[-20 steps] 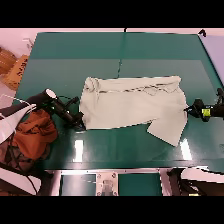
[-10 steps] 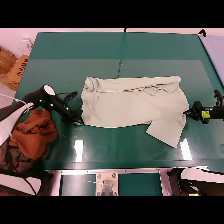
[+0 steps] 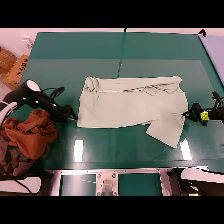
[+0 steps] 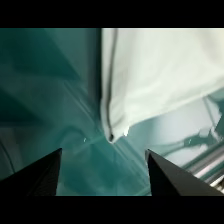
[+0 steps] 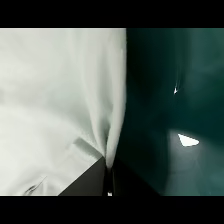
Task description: Fold the shirts.
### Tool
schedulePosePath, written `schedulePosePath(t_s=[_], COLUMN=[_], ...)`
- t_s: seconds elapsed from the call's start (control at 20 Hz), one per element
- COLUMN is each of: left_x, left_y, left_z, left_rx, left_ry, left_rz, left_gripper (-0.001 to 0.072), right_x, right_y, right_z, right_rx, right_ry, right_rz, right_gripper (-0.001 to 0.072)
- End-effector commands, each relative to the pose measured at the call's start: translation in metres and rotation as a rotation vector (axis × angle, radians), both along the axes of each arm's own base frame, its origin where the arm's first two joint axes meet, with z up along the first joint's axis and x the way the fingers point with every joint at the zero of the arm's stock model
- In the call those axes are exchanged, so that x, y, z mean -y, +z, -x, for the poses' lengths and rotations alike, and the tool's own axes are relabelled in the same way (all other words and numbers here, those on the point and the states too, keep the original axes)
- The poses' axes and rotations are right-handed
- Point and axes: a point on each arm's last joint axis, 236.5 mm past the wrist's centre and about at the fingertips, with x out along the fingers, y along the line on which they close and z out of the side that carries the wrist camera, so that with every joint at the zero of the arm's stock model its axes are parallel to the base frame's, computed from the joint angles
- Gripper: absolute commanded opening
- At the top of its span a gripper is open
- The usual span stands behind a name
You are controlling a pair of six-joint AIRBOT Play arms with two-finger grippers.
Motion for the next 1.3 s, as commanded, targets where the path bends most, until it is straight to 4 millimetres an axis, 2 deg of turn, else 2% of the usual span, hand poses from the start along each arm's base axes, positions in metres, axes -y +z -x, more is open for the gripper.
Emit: schedulePosePath(t_s=[0.0,0.25,0.35,0.45,0.55,0.6,0.9,1.0,1.05,1.1,1.15,1.25], left_x=[-0.004,0.050,0.063,0.070,0.066,0.064,0.053,0.056,0.057,0.059,0.060,0.056], left_y=[-0.002,-0.033,-0.029,-0.024,-0.028,-0.030,-0.029,-0.004,0.016,0.045,0.078,0.163], left_z=[-0.017,0.012,0.016,0.012,0.002,-0.003,-0.006,-0.023,-0.034,-0.047,-0.061,-0.088], left_rx=[0.060,0.048,0.047,0.066,0.109,0.129,0.173,0.240,0.289,0.355,0.429,0.636], left_ry=[0.109,0.080,0.062,0.066,0.082,0.085,0.022,0.003,-0.012,-0.032,-0.045,-0.071], left_rz=[0.030,0.108,0.144,0.180,0.156,0.147,0.093,0.105,0.114,0.124,0.125,0.099], left_gripper=[0.0609,0.0608,0.0606,0.0391,0.0050,0.0025,0.0024,0.0024,0.0024,0.0023,0.0023,0.0023], right_x=[0.000,0.000,0.000,0.000,-0.002,-0.004,-0.011,-0.014,-0.013,-0.012,-0.013,-0.012], right_y=[-0.005,-0.005,-0.005,-0.005,-0.004,-0.004,-0.001,0.011,0.027,0.051,0.084,0.167], right_z=[0.001,0.001,0.001,0.001,0.002,0.004,0.007,-0.004,-0.018,-0.035,-0.052,-0.076], right_rx=[-0.003,-0.004,-0.003,-0.004,-0.007,-0.012,-0.021,0.023,0.080,0.153,0.237,0.418], right_ry=[-0.010,-0.010,-0.010,-0.010,-0.005,0.001,0.015,-0.011,-0.032,-0.047,-0.048,-0.020], right_rz=[0.005,0.004,0.004,0.004,-0.004,-0.011,-0.043,-0.068,-0.078,-0.097,-0.119,-0.104], right_gripper=[0.0021,0.0021,0.0021,0.0021,0.0022,0.0022,0.0021,0.0020,0.0020,0.0021,0.0020,0.0021])
